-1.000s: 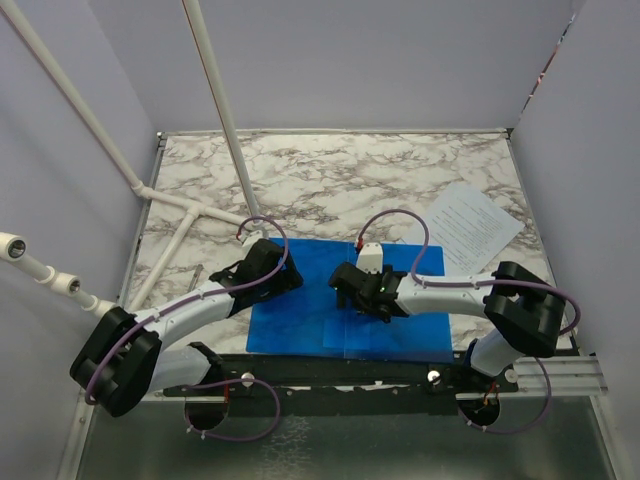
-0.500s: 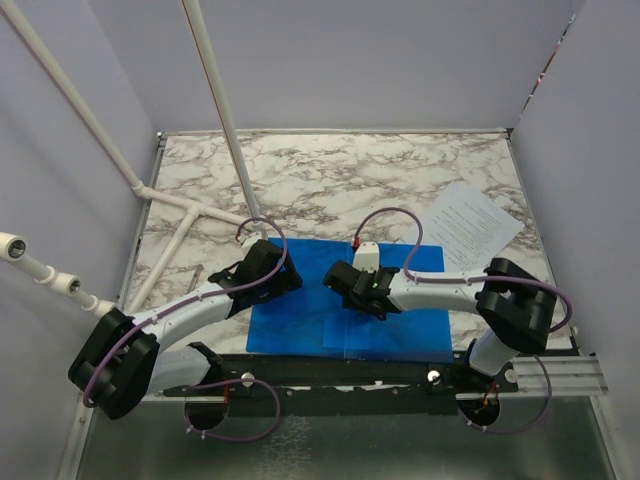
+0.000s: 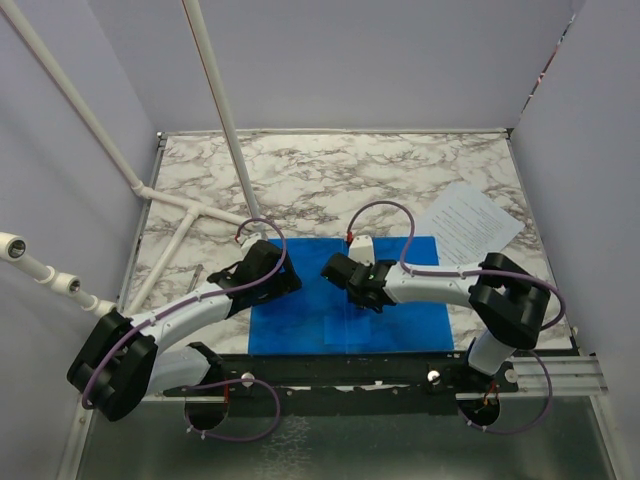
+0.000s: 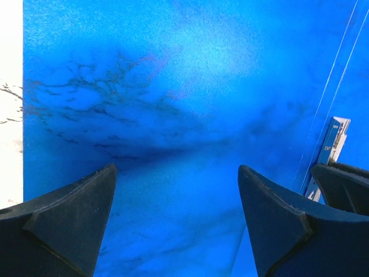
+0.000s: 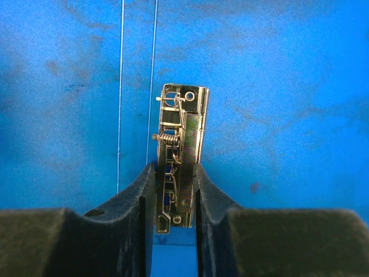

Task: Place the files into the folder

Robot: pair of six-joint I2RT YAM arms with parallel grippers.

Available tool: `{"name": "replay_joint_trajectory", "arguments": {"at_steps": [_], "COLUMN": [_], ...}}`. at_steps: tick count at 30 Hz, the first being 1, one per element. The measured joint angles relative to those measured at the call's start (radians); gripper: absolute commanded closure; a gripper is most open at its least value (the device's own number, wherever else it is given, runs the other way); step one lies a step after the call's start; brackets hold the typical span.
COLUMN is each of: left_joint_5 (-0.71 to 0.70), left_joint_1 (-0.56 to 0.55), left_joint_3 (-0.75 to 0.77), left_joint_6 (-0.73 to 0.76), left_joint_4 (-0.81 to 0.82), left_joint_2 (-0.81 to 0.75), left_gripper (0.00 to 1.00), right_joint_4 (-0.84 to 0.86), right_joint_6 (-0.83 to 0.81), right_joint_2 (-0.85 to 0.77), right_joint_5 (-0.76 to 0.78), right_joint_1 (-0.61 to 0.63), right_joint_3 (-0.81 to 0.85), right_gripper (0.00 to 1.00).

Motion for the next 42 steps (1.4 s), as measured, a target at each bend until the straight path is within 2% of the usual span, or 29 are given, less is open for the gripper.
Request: {"name": "replay_joint_trajectory", "arguments": {"at_steps": [8,21,26,31,34,42], "left_joint_5": [0.002,-0.024,-0.029,-0.03,-0.03,-0.03], "left_joint_1": [0.0,0.0,0.0,0.0,0.0,0.0], "left_joint_3": [0.031,0.156,0.167,0.175,0.196,0.255], "left_joint_6": [0.021,0.089,0.101,0.111,0.118,0.132], "left_joint_4": [-0.063,-0.225,-0.263,-0.286,-0.299,-0.329], "left_joint_2": [0.011,0.0,-0.028,-0.036,-0.036,-0.048], "left_gripper": [0.09,0.05,0.05,0.02,0.02,0.02], "right_joint_4": [0.069,0.093,0.089,0.077,0.047,0.005], "right_joint_6": [-0.169,-0.383,-0.428,-0.438,-0.437,-0.42], "right_joint_2": [0.014,0.098,0.101,0.096,0.084,-0.029], "right_joint_5": [-0.071,-0.167,-0.188,-0.197,-0.209,-0.257], "right_joint_1": [-0.085,-0.187,-0.193,-0.193,-0.193,-0.193], "right_joint_3": [0.021,0.131,0.14,0.142,0.142,0.142], "right_gripper": [0.94,0.92,0.84,0.66,0.61,0.42]}}
